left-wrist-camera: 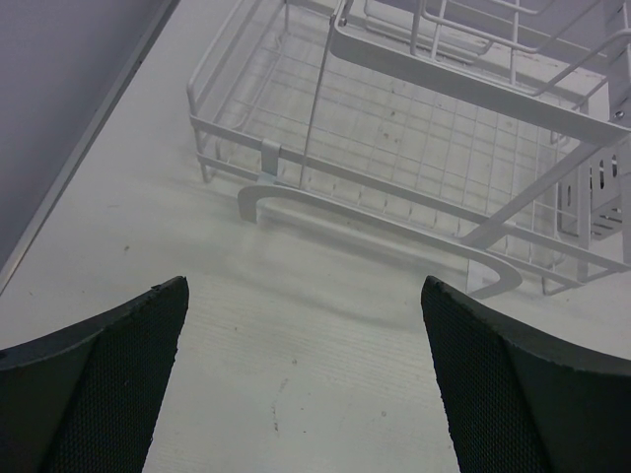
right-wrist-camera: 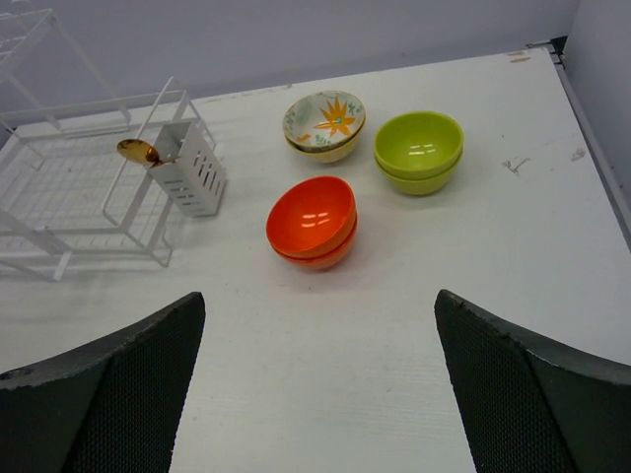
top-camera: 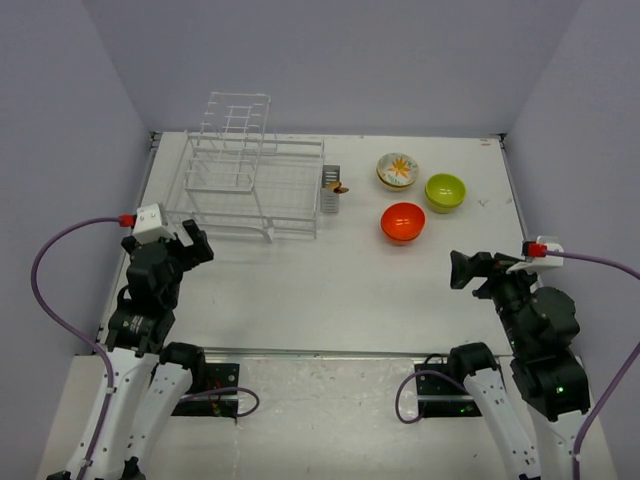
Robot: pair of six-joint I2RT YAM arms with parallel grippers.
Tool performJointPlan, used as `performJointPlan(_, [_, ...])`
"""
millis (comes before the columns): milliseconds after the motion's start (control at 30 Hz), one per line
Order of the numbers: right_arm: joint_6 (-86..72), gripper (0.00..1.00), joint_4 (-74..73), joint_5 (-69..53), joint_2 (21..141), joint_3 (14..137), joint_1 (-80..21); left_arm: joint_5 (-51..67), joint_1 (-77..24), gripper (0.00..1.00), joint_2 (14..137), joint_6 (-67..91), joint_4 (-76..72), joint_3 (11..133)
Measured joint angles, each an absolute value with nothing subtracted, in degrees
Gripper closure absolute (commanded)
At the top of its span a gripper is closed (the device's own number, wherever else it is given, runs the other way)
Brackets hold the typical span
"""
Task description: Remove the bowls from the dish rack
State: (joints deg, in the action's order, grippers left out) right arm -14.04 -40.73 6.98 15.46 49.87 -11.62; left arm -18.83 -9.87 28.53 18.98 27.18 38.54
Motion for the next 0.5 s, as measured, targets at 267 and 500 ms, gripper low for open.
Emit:
performJointPlan(267, [-13.78, 0.01, -39.31, 7.99, 15.25, 46.70, -11.62, -15.09, -10.66, 0.00, 28.47, 18.85, 26.13, 37.78])
performJointPlan(500, [-13.47, 0.01, -39.24, 7.88, 15.27, 44.64, -11.62, -14.00, -11.40, 0.00, 28.49, 18.85, 26.04, 37.60])
